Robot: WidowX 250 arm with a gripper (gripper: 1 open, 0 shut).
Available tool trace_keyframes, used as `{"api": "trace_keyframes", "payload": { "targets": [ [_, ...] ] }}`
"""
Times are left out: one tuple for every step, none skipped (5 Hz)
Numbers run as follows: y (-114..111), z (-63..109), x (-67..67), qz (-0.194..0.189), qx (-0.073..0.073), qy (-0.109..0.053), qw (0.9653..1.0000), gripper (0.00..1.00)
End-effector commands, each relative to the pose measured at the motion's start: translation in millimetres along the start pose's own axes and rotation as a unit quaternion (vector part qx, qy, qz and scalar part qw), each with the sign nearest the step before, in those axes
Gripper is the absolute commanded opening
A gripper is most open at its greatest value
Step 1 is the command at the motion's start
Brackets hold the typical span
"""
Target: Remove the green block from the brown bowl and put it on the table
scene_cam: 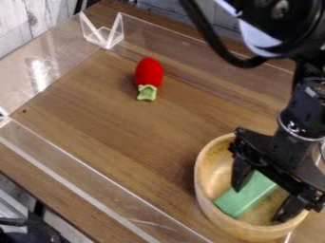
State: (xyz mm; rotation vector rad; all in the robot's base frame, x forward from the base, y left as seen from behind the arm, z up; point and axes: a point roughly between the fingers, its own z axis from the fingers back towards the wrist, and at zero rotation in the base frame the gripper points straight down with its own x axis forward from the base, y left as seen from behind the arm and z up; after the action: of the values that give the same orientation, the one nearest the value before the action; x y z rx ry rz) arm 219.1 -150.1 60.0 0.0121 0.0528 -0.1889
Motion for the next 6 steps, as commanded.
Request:
{"api": "trace_keyframes", "payload": {
  "targets": [
    [-7, 13.2, 3.3, -0.038, -0.003, -0.037, 0.9986, 1.0],
    [-7, 12.7, 2.1, -0.075, 0.004, -0.047, 0.9961, 1.0],
    [-7, 8.0, 2.8, -0.066, 0.004, -0.058, 0.9961, 1.0],
    [-8, 5.7, 2.9, -0.054, 0.004, -0.069, 0.9962, 1.0],
    [0, 11.5, 3.5, -0.048, 0.006, -0.079, 0.9957, 1.0],
    [7, 14.3, 5.3, -0.043, 0.007, -0.091, 0.9949, 1.0]
  ]
}}
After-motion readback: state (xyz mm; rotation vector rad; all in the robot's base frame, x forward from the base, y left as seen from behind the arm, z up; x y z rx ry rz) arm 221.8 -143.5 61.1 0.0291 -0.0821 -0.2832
